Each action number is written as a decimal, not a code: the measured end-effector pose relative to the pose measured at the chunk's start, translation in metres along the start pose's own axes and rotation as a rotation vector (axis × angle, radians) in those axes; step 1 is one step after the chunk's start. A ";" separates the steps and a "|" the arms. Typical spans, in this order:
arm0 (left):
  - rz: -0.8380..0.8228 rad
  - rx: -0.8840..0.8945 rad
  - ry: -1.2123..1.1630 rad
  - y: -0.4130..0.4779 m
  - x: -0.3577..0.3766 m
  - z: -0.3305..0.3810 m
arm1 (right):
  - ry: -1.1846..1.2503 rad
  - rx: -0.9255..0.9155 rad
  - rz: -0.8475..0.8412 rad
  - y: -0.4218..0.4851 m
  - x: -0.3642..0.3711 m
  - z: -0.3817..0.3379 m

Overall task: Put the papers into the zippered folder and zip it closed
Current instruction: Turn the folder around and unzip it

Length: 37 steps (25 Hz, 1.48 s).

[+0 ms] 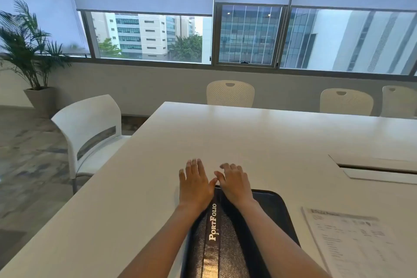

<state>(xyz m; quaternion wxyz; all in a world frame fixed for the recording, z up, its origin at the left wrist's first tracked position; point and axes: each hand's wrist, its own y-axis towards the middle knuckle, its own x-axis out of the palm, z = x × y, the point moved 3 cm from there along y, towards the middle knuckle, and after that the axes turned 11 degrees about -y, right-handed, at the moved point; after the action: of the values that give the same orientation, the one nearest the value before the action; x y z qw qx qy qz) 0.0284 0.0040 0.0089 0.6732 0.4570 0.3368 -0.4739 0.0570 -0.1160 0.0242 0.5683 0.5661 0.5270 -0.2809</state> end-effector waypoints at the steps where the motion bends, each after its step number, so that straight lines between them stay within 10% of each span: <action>1: 0.001 -0.036 -0.007 -0.004 0.003 -0.003 | 0.020 0.027 -0.039 0.005 0.005 0.000; 6: 0.028 -0.132 -0.074 -0.011 0.019 -0.016 | 0.116 0.205 -0.519 0.032 0.024 -0.014; 15: 0.060 -0.142 -0.084 -0.007 0.023 -0.023 | -0.063 0.238 -0.893 0.073 0.036 -0.040; 37: 0.096 -0.129 -0.210 0.002 0.020 -0.041 | -0.016 0.525 -0.643 0.031 -0.016 0.134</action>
<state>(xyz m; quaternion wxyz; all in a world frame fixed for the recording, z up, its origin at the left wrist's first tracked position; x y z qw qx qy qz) 0.0356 0.0359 -0.0225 0.7546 0.3762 0.2717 -0.4638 0.1182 -0.2396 0.0229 0.2920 0.4963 0.5830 -0.5732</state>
